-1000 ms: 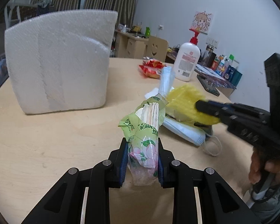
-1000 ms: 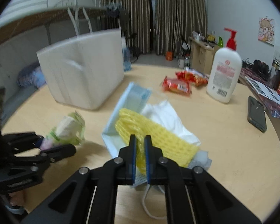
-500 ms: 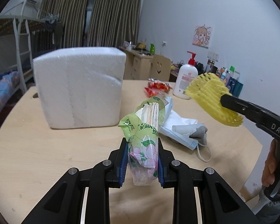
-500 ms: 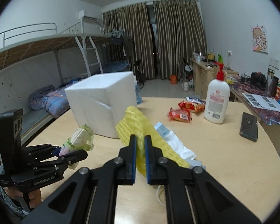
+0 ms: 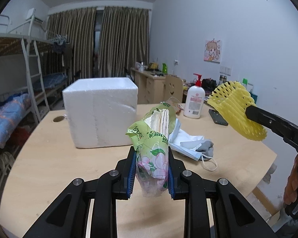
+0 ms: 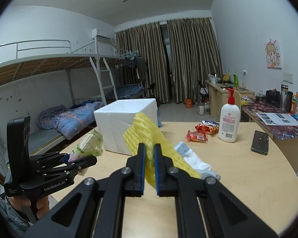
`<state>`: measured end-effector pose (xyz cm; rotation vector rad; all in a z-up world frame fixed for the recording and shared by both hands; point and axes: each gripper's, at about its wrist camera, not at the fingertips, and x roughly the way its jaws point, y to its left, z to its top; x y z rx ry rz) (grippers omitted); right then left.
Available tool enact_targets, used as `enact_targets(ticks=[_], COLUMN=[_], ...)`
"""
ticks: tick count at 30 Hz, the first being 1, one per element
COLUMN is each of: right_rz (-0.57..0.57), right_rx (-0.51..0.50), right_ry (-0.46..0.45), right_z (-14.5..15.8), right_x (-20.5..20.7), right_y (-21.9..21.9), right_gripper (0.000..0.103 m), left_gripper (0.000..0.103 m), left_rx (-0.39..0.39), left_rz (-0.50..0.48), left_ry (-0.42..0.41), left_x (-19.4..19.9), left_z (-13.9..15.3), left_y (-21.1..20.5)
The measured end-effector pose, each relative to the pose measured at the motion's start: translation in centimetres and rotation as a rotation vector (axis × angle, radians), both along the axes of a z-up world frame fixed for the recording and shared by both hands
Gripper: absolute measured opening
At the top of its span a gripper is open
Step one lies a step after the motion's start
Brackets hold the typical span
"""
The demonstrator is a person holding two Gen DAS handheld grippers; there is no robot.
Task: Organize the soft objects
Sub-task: 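Carry the wrapped bag and foam net with both tools over the white foam box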
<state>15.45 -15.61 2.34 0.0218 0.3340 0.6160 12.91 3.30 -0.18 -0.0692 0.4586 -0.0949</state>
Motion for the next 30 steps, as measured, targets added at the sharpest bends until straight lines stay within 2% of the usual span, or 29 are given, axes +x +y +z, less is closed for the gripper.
enact_targets(ticks=[19, 30], right_rz=[0.033, 0.084], right_rx=[0.058, 0.072], right_ry=[-0.131, -0.176], right_z=[1.6, 2.1], right_x=[-8.4, -9.6], right_y=[-0.5, 1.0], right_gripper=[0.011, 0.011], left_gripper=[0.028, 0.028], left_rx=[0.059, 0.070], left_rz=[0.054, 0.110], left_ry=[-0.139, -0.197], left_x=[-9.5, -11.9], left_z=[2.9, 4.3], left_y=[0.2, 1.2])
